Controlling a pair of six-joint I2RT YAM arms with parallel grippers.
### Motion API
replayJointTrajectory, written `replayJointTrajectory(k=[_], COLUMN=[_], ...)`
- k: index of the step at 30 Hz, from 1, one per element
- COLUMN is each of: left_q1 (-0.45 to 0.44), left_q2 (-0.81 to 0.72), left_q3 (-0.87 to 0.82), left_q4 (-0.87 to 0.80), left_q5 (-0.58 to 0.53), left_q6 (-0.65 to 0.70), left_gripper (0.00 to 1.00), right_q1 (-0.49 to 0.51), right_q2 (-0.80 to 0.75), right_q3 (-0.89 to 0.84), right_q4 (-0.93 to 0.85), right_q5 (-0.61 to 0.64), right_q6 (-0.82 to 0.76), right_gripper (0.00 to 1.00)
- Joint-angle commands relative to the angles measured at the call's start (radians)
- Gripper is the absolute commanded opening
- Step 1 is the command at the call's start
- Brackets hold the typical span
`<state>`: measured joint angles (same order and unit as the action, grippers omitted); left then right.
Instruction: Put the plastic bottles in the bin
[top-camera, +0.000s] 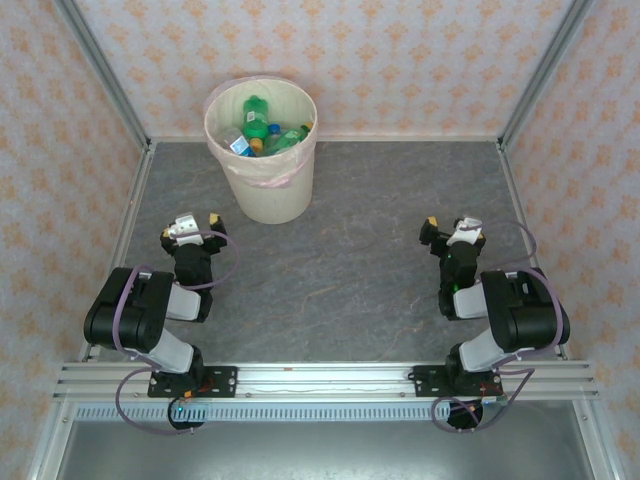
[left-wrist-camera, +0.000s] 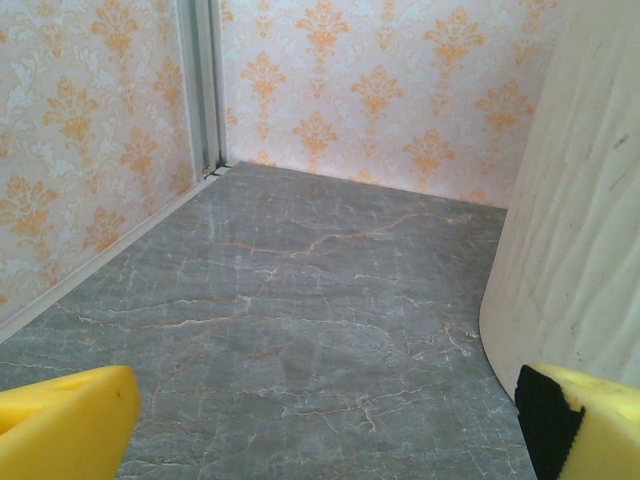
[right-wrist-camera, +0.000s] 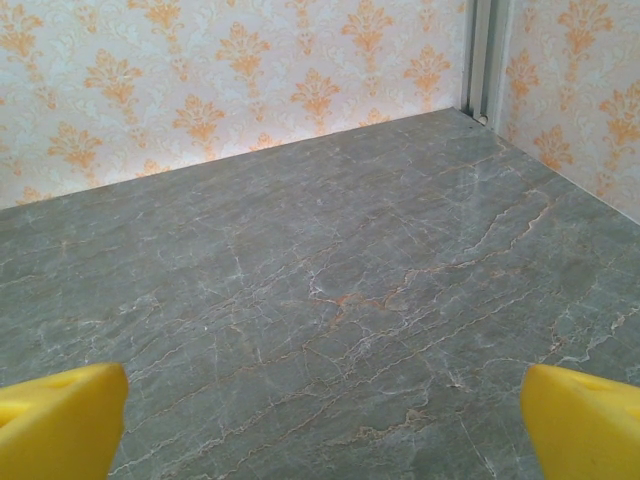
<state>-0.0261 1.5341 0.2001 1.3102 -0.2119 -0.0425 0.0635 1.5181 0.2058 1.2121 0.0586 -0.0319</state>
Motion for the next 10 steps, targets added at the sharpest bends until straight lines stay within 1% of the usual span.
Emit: replayJointTrajectory(k=[1,5,8,10], left_q1=[-0.007,-0.02,-0.011,-0.011], left_q2=[0.004,0.006,0.002,0.005], left_q3=[-0.004,-0.013,0.002,-0.007], left_q4=[0.048,0.071,0.036,0.06], left_q5=[0.023,0.017,0.031,0.03], left_q6=[0.022,0.038,0.026,0.032], left_gripper=[0.99,1.0,1.0,1.0], right_q1=[-0.004,-0.005,-0.006,-0.005], right_q2=[0.002,0.002,0.002,0.001], right_q3=[0.018,0.018,0.018,0.018], right_q4=[0.033,0.032,0.032,0.032], right_q5=[-0.005,-0.005,-0.005,-0.005], right_q6=[-0.016,-0.015,-0.017,-0.016], right_gripper=[1.0,1.0,1.0,1.0])
